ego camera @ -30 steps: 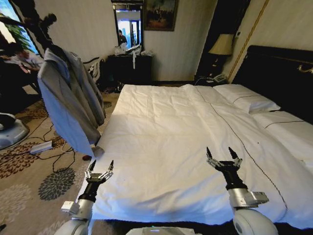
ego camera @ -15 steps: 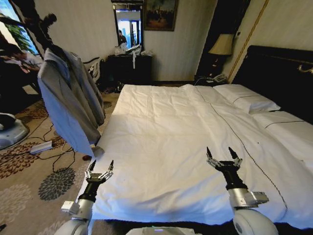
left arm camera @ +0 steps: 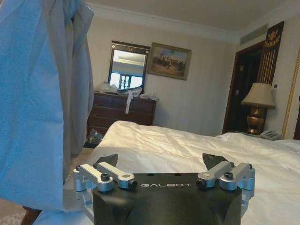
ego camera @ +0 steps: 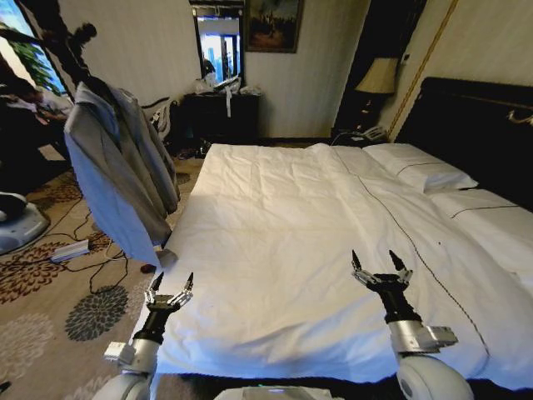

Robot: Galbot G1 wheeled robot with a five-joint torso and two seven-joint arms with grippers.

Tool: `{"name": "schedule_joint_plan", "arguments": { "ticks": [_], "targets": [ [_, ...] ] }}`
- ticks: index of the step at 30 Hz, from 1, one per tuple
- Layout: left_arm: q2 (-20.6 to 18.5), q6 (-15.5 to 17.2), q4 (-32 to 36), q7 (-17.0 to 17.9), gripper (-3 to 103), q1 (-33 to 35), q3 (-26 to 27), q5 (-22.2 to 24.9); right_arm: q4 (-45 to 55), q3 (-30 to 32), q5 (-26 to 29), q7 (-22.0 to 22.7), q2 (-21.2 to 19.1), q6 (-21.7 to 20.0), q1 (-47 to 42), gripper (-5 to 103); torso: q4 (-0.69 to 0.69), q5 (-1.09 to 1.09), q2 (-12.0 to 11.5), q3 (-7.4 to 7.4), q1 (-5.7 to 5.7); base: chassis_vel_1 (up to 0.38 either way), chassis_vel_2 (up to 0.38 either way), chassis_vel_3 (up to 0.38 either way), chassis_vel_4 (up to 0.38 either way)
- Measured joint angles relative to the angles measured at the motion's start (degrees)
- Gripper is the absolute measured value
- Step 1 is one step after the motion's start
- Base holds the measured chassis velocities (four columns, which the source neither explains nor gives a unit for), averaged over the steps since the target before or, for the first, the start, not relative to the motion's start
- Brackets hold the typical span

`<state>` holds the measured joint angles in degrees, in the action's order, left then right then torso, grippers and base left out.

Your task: Pick up the clothes from the bed and hang them on the clothes hanger.

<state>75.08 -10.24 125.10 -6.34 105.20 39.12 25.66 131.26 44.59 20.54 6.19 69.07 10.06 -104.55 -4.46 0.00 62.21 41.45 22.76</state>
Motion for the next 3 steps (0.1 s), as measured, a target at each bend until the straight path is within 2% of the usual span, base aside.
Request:
{"name": "schedule_joint_plan", "arguments": {
  "ticks": [3],
  "targets": [
    [0.00, 0.00, 0.00, 0.00, 100, 0.00, 0.00, 0.00, 0.00, 0.00, 0.00, 0.00, 0.00, 0.00, 0.00, 100, 0.00, 0.00, 0.00, 0.00, 0.00, 0.000, 0.000, 0.000, 0.000]
  ]
}}
